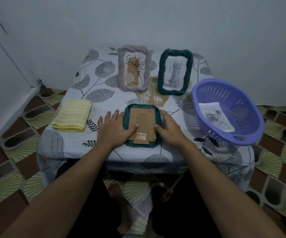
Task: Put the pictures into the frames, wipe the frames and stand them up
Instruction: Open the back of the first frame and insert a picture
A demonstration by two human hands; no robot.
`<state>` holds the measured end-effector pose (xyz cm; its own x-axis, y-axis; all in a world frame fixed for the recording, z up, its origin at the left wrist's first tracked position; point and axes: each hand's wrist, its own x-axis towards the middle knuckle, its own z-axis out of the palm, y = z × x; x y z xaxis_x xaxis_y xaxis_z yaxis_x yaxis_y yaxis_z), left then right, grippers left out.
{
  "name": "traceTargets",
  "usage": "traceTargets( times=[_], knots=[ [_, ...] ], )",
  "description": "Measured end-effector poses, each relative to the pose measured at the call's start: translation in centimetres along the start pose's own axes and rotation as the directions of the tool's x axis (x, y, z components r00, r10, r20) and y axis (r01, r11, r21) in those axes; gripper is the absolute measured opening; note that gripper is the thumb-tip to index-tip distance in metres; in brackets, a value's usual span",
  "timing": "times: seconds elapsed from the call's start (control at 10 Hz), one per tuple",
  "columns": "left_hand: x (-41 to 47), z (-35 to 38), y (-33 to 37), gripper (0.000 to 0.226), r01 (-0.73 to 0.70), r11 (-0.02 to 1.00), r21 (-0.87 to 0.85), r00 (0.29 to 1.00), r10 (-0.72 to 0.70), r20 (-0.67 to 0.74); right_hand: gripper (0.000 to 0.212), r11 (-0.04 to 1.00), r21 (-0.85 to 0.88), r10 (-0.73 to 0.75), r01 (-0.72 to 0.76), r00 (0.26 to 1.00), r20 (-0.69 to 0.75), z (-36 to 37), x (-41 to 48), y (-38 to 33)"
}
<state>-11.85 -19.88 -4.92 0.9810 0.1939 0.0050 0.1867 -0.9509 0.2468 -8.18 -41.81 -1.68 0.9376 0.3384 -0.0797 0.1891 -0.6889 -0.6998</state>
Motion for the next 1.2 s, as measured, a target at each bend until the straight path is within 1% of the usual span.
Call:
traceTargets(
  times=[0.1,0.2,0.3,0.6,0.9,1.0,1.2],
  knots=[
    [0.0,0.0,0.0,0.102,-0.003,1.0,0.003,1.0,0.003,0.001,0.066,0.968,-0.217,0.113,-0.129,0.99,-0.084,-1.2,-0.8,0.6],
    [0.0,-0.1,0.0,0.101,-0.006,1.0,0.003,1.0,0.006,-0.001,0.069,0.933,-0.337,0.121,-0.13,0.992,-0.047,-1.8,-1.9,0.7],
    [0.0,0.0,0.0,0.102,-0.003,1.0,0.0,1.0,0.003,-0.003,0.066,0.935,-0.339,0.111,-0.106,0.994,-0.004,-1.5,-2.9,0.7],
    [0.0,0.0,-0.1,0.1,-0.004,1.0,-0.02,1.0,0.004,-0.011,0.061,0.929,-0.344,0.113,-0.133,0.991,-0.077,-0.5,-3.6,0.3],
    [0.0,0.1,-0.1,0.098,-0.01,1.0,-0.018,1.0,0.01,-0.015,0.062,0.93,-0.347,0.111,-0.123,0.992,-0.056,-0.2,-3.6,0.0],
    [0.1,0.1,-0.1,0.098,-0.007,1.0,-0.018,1.0,0.007,-0.013,0.059,0.932,-0.335,0.117,-0.136,0.99,-0.076,0.3,-3.6,0.0],
    [0.1,0.1,-0.2,0.103,-0.005,1.0,-0.026,1.0,0.005,-0.013,0.046,0.938,-0.308,0.139,-0.162,0.986,-0.096,1.1,-3.4,-0.3]
  ],
)
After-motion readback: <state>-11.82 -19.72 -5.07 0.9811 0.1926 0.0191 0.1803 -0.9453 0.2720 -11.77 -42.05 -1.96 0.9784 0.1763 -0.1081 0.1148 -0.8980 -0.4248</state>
